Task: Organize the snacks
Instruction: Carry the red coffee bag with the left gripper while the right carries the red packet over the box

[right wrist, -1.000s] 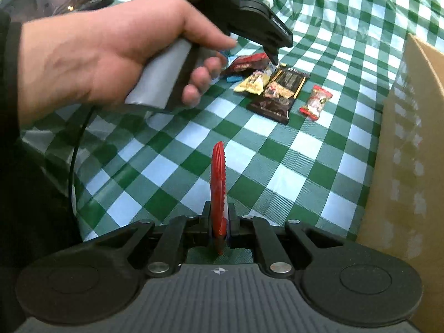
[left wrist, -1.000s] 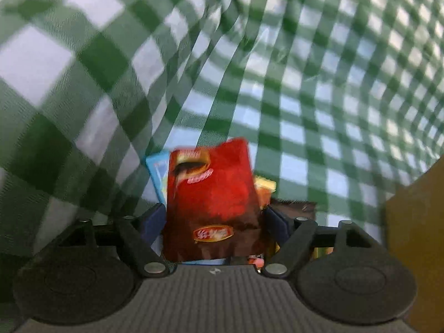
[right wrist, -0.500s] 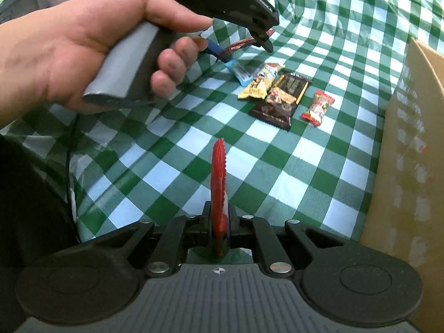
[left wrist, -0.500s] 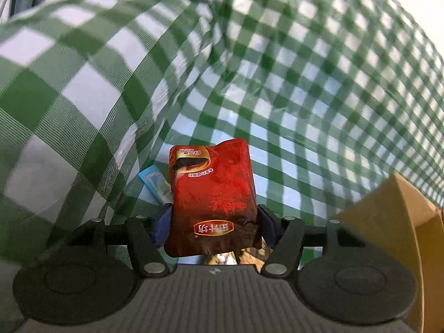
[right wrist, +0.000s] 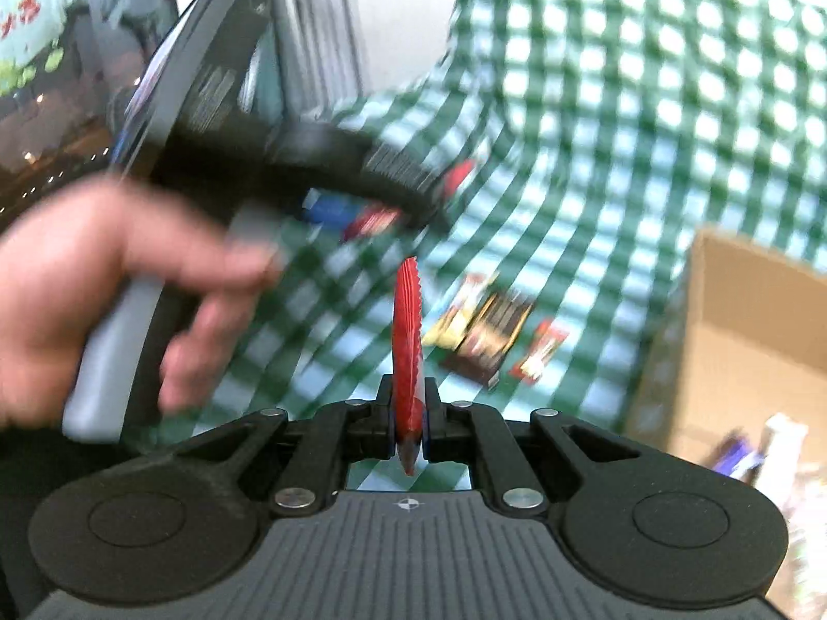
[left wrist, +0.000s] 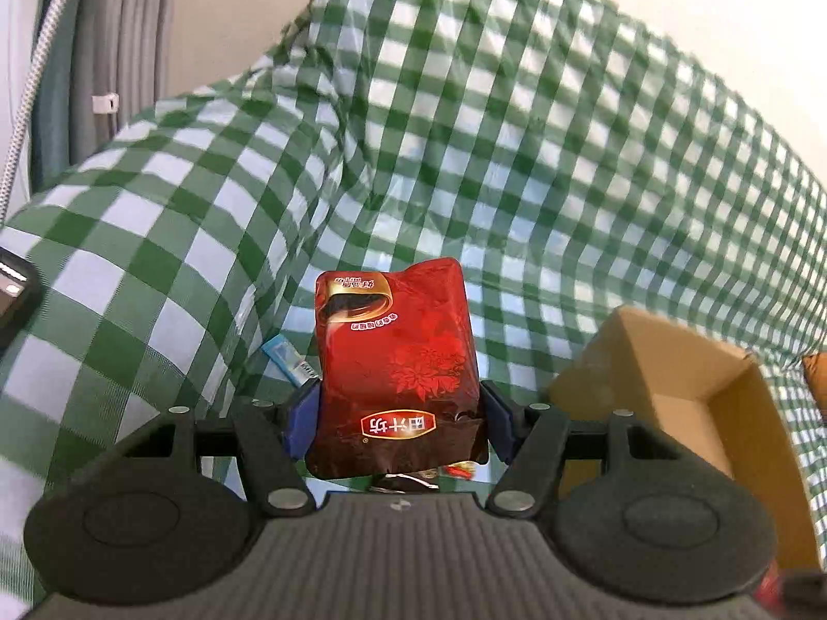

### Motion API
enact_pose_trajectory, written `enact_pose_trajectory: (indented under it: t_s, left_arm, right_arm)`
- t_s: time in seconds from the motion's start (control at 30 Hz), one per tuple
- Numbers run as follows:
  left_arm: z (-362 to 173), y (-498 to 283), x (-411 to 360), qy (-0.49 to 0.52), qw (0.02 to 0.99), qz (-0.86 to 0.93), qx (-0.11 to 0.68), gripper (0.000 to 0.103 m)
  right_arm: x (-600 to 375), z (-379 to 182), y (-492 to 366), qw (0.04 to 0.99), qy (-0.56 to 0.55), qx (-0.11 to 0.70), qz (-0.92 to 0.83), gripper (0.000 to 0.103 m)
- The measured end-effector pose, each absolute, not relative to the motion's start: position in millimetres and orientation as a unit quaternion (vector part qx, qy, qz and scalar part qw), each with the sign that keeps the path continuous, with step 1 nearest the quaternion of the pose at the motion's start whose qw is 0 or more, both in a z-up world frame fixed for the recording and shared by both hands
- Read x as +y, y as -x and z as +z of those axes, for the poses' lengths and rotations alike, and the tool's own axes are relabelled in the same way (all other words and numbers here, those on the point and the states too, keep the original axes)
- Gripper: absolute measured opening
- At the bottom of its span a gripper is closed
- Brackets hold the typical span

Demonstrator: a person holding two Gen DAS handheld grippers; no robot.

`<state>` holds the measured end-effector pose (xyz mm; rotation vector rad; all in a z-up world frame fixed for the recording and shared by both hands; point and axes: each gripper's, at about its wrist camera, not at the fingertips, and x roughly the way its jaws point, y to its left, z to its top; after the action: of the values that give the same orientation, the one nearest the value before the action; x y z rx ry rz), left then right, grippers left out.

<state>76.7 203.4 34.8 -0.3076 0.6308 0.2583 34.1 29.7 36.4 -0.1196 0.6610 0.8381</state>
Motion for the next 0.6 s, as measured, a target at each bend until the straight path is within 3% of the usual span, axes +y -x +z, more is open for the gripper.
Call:
enact_pose_trajectory:
  t_s: [0.3,0.6]
  left_arm:
    - [33,-57,146,0.073,0.959,0.063,0.267,0.069]
    - [32,-75,109,0.065,0.966,0.023,0.25,0.07]
  right_arm:
    - [-56,64,-27,0.91,0.008,0.219,0.351,0.009]
    - [-99,45,-45,0.937,-0.056,0.214,0.272,0.009]
